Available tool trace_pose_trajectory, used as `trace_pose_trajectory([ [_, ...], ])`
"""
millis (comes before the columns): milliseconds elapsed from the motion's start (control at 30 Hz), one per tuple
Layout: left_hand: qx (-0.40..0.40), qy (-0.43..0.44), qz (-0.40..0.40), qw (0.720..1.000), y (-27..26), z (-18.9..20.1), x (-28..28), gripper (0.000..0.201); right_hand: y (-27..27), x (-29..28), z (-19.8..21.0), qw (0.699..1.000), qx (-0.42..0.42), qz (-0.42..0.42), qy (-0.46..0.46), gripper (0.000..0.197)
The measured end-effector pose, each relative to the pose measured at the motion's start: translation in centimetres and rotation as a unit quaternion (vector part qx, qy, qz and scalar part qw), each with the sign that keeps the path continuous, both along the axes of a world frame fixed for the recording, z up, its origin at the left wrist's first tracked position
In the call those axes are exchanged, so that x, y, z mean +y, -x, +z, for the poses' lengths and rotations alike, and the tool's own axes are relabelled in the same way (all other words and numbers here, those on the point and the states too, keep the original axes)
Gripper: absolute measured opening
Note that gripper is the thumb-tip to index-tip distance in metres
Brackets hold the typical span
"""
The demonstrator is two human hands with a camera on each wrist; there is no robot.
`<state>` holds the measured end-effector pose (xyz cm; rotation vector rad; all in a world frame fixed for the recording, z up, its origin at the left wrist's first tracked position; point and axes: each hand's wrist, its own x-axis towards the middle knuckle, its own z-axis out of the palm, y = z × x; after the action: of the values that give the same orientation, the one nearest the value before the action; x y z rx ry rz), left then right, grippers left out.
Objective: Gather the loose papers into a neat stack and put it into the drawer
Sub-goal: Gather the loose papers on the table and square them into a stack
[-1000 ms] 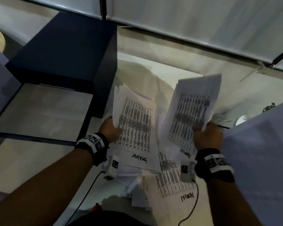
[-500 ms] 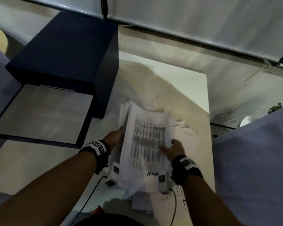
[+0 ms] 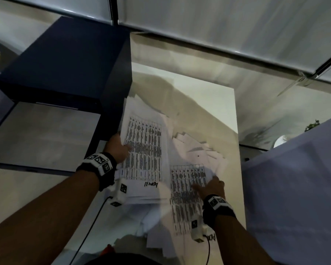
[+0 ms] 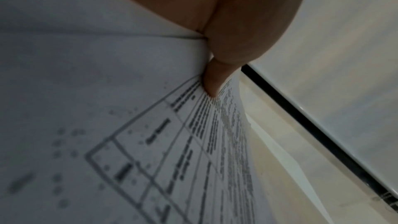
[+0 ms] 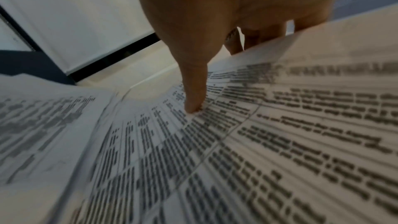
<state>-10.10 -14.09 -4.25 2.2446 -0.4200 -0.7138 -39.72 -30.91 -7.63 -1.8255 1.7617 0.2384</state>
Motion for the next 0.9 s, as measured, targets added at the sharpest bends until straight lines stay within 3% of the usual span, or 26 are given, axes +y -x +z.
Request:
trace_pose_trajectory([
  [67, -0.005, 0.002, 0.015, 1.0, -0.4, 0.6, 0.1, 0.041, -0.4, 0.1, -0.1, 0.998, -0.053, -0.022, -0.005, 0.089],
  [167, 0.0, 0.002, 0.04, 0.999, -0.4, 0.6, 0.2, 0.04, -1.1, 0.5, -0.2, 0.998, -0.051, -0.039, -0.025, 0.076],
  [267, 0.001, 0.0, 0.063, 0.998, 0.3, 0.8, 0.5, 0.038, -1.8, 0.6, 0.8, 0.998, -0.061, -0.029, -0.02, 0.034],
  [300, 0.005, -0.001, 0.067, 0.998, 0.5, 0.7, 0.5, 0.038, -1.7, 0.4, 1.3, 0.997, -0.069, -0.025, -0.012, 0.028],
  [533, 0.035, -0.039, 0.016, 0.998, 2.2, -2.1, 0.6, 0.063, -0.8, -3.2, 12.1, 0.97, -0.079, 0.077, 0.218, 0.035],
  [700, 0.057, -0.027, -0.052, 0.997, 4.5, -1.8, 0.1, 0.044, -1.6, -4.4, 22.4, 0.912, -0.129, 0.078, 0.382, 0.034],
  [800, 0.095, -0.021, -0.096, 0.991, 5.4, -2.2, -0.4, 0.034, -2.1, -5.4, 23.3, 0.914, -0.178, 0.062, 0.36, 0.036],
  [900, 0.123, -0.014, -0.093, 0.988, 5.6, -2.7, -0.5, 0.025, -3.3, -5.6, 19.9, 0.944, -0.185, 0.079, 0.262, 0.037],
])
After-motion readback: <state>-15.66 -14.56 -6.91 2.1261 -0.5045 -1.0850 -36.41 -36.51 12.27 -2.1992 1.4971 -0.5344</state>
